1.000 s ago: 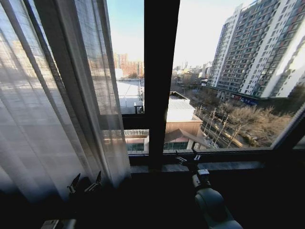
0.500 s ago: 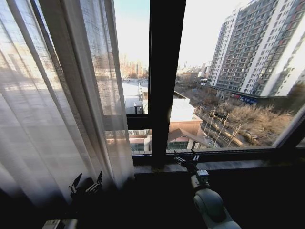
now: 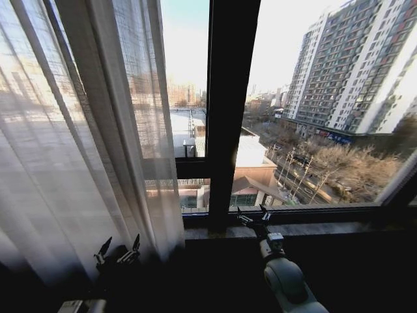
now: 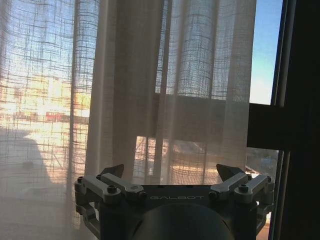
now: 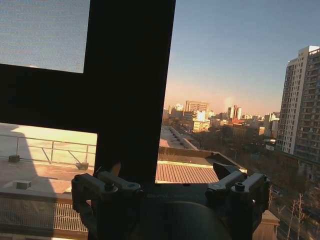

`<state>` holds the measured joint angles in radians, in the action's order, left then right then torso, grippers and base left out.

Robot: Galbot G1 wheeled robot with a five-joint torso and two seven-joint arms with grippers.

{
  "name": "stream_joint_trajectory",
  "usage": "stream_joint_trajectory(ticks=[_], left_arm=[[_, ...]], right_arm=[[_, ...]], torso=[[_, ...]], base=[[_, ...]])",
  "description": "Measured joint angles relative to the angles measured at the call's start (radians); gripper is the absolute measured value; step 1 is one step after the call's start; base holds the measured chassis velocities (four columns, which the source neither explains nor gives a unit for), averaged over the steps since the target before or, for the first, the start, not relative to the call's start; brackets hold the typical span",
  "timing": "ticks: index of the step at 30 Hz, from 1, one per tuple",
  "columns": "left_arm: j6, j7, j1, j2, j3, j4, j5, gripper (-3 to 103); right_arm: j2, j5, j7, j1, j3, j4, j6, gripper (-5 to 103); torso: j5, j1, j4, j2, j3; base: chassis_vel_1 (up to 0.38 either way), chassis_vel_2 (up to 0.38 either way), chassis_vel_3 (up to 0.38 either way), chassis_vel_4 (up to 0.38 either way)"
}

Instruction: Open the curtains by pulling them apart, changing their state from closed to fully open.

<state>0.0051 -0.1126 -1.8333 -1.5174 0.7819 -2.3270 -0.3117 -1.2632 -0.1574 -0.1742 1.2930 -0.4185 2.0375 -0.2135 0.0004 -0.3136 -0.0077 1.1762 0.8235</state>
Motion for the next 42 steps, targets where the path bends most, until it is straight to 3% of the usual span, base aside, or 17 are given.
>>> stream_joint_trajectory(ticks=[4,8,14,17,28,38,40,42], left_arm=[[0.000,0.000,0.010,0.001,-0.002,0.008,0.005,100],[0.012,0.003,0.078,0.018,-0.035,0.049,0.067,100],[0.105,0.066,0.231,0.077,-0.117,0.111,0.088,100],[0.158,0.088,0.317,0.135,-0.142,0.165,0.061,100],[0.230,0.110,0.489,0.261,-0.202,0.312,-0.060,100],[0.291,0.104,0.565,0.299,-0.248,0.322,-0.086,101],[0.292,0.104,0.580,0.302,-0.251,0.328,-0.095,93],[0.293,0.104,0.583,0.304,-0.252,0.329,-0.097,93]], right_arm=[[-0.001,0.000,0.000,-0.001,0.000,-0.008,0.008,100],[-0.006,0.000,0.000,-0.001,-0.006,-0.023,0.016,100],[-0.013,0.000,-0.001,-0.008,0.002,-0.041,0.026,100],[-0.004,0.000,-0.002,-0.010,0.001,-0.041,0.027,100],[-0.006,0.008,-0.040,-0.011,-0.050,-0.066,0.030,100],[0.004,0.005,-0.062,-0.003,-0.060,-0.069,0.033,100],[0.005,0.002,-0.068,-0.009,-0.060,-0.071,0.033,100],[0.005,0.001,-0.069,-0.010,-0.060,-0.072,0.033,100]], torso=[[-0.0001,0.000,0.0001,0.000,0.000],[-0.0002,-0.002,0.0001,-0.001,0.001],[-0.0003,0.000,-0.0003,0.000,0.000],[-0.0001,0.000,0.0000,0.000,0.000],[-0.0004,0.000,0.0000,0.000,0.000],[-0.0002,0.000,0.0001,0.000,0.000],[-0.0003,0.000,0.0000,0.000,0.000],[-0.0003,0.000,0.0000,0.000,0.000]], base=[[-0.144,0.149,0.136,-0.137],[-0.084,0.090,0.084,-0.111],[-0.004,0.020,0.009,-0.021],[0.000,0.000,0.000,0.000],[0.000,0.000,0.000,0.000],[0.000,0.000,0.000,0.000],[0.000,0.000,0.000,0.000],[0.000,0.000,0.000,0.000]])
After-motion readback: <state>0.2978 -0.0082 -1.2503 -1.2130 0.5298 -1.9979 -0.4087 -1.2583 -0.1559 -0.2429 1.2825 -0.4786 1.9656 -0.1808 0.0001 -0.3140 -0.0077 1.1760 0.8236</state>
